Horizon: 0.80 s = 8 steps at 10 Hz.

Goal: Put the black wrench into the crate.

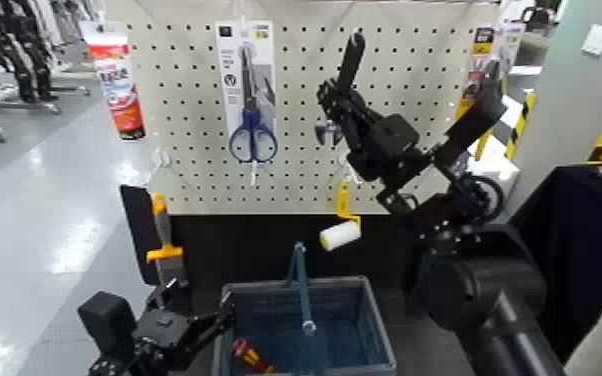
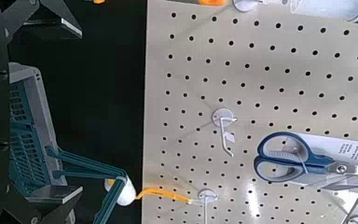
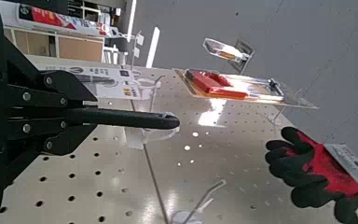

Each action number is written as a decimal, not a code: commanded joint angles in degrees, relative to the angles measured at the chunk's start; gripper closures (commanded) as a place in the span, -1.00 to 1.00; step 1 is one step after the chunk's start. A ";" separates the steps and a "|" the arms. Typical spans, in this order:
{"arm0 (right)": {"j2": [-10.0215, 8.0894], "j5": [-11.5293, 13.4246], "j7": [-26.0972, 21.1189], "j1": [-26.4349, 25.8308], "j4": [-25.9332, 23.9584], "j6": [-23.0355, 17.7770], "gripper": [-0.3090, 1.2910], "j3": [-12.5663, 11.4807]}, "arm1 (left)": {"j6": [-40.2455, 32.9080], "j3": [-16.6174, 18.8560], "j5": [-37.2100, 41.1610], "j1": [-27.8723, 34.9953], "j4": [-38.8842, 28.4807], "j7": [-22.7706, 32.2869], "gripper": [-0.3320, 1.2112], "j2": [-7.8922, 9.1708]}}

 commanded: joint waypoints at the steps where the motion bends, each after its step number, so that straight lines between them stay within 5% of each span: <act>1: 0.13 -1.21 -0.01 3.35 -0.39 2.61 0.94 -0.19 | 0.05 0.02 0.00 -0.25 -0.09 0.12 -0.40 0.00; 8: -0.31 -3.67 -0.19 11.52 -3.73 10.61 0.94 -0.71 | 0.58 0.02 -0.27 -0.42 0.00 0.12 -0.40 0.18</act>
